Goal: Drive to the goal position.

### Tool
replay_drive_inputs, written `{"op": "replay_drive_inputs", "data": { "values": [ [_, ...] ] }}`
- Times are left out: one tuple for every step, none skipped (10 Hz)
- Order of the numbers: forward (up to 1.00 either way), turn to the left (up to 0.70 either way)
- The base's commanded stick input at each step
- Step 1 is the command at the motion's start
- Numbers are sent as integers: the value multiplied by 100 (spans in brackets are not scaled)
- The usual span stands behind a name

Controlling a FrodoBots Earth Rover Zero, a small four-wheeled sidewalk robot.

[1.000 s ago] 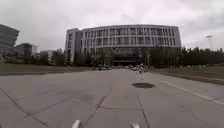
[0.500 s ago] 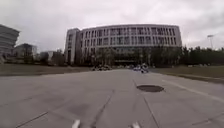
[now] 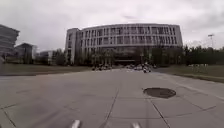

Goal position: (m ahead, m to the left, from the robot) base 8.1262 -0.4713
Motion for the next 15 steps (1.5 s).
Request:
{"op": "replay_drive_inputs", "data": {
  "values": [
    [100, -16],
    [100, -11],
    [100, 0],
    [100, 0],
    [100, 0],
    [100, 0],
    [100, 0],
    [100, 0],
    [100, 0],
    [100, 0],
    [100, 0],
    [100, 0],
    [100, 0],
    [100, 0],
    [100, 0]
  ]
}}
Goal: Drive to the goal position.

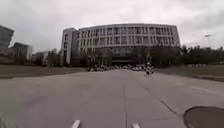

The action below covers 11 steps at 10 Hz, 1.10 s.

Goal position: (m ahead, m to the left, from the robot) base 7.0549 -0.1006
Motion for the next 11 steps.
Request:
{"op": "replay_drive_inputs", "data": {
  "values": [
    [100, 0],
    [100, 0],
    [100, 0],
    [100, 0],
    [100, 0],
    [100, 0],
    [100, -32],
    [100, -30],
    [100, -20],
    [100, -7],
    [100, -27]
  ]
}}
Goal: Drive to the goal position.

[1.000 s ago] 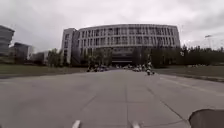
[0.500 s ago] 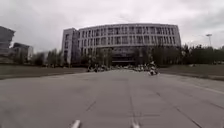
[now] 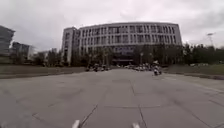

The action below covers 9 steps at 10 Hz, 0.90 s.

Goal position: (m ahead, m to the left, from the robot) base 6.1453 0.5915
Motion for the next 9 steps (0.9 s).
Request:
{"op": "replay_drive_inputs", "data": {
  "values": [
    [100, 0],
    [100, -25],
    [100, -20],
    [100, -8],
    [100, 0],
    [100, 0],
    [100, 0],
    [100, 0],
    [100, 0]
  ]
}}
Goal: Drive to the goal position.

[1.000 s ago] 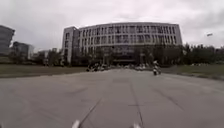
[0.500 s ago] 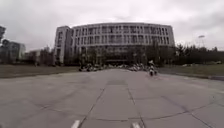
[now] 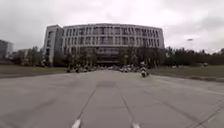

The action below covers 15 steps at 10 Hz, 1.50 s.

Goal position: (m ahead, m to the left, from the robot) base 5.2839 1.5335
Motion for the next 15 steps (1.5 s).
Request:
{"op": "replay_drive_inputs", "data": {
  "values": [
    [100, 0],
    [100, 0],
    [100, 0],
    [100, 0],
    [100, 0],
    [100, 0],
    [100, 0],
    [100, 0],
    [100, 0],
    [100, 0],
    [100, 0],
    [100, 0],
    [100, 0],
    [100, 0],
    [100, 0]
  ]
}}
